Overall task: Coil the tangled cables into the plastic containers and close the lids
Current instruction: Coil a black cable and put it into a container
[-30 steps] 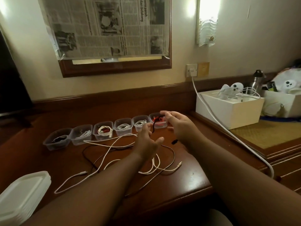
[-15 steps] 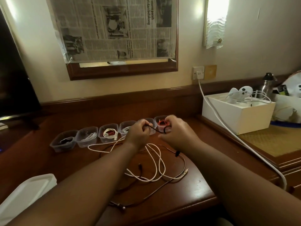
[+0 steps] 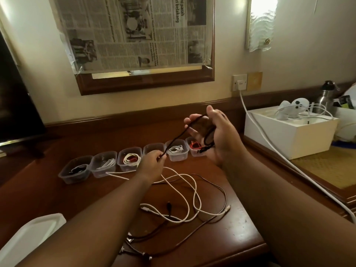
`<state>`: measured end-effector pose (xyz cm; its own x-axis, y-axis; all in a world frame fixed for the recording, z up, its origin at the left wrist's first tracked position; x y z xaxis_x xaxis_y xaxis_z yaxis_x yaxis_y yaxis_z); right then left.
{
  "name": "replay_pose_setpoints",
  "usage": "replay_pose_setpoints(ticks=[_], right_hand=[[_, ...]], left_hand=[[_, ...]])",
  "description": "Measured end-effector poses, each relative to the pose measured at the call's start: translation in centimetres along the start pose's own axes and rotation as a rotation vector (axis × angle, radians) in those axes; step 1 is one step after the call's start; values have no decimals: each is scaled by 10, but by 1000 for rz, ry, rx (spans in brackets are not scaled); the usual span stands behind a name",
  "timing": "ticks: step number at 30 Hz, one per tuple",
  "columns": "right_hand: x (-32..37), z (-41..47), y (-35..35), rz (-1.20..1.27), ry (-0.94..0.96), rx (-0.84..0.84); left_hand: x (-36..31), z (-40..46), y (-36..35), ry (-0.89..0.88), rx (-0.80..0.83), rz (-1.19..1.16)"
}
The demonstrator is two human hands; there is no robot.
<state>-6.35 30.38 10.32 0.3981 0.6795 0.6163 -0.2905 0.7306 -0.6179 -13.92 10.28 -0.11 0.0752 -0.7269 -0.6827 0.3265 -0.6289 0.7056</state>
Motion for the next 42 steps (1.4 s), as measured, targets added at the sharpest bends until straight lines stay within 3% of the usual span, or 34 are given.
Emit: replay_pose_setpoints(ticks=[2,3,7,10,12,14,18,23,27,29,31,34,37,40,42], right_hand=[[-2,4,0,-33,-44,-6],[-6,6,3,-186,-62,14],[-44,9,28,-1188,-249,268],[-77,-1,35,-1477,-371,539],[-82,-4,28,-1415,-319,575],[-67,0,13,-1378,-102,548],[-18,8,3,-1039,289,234],[8,21,7,-569,273,13],[10,23,-5,67,108,-74],[10,19,-10,188,30,-83],[4,16,-7,23,-48,-69],[-16,10,6,-641,-189,70],[-40,0,11,-1168,-300,333],[-60,-16,-1,-1286,-383,615],[-60,-17,-13,-1258,-295,668]], left_hand=[[7,7,4,37,-5,-8],[11,13,7,61,-7,-41],[11,37,30,128,-57,-240],[-6,44,46,93,-96,-285],[-12,48,52,74,-115,-303],[-14,50,57,56,-147,-297],[-8,50,55,75,-147,-292],[15,48,29,87,-44,-28],[32,46,19,128,13,-17],[31,47,23,129,-2,-10],[25,50,34,150,-45,-69],[11,55,63,180,-145,-336],[-25,56,101,65,-241,-446],[-63,46,122,-96,-277,-440],[-78,39,127,-160,-301,-377]])
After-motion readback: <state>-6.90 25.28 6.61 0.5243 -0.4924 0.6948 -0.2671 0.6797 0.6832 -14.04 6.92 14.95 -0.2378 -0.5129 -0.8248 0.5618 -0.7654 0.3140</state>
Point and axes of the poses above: each hand's wrist, its own z-axis towards the middle knuckle, its own y-axis out of the back of the hand, x = y × z, the point moved 10 cm from there along z, towards the middle knuckle, and after that the axes turned 14 degrees about y, right-handed, at the moved point
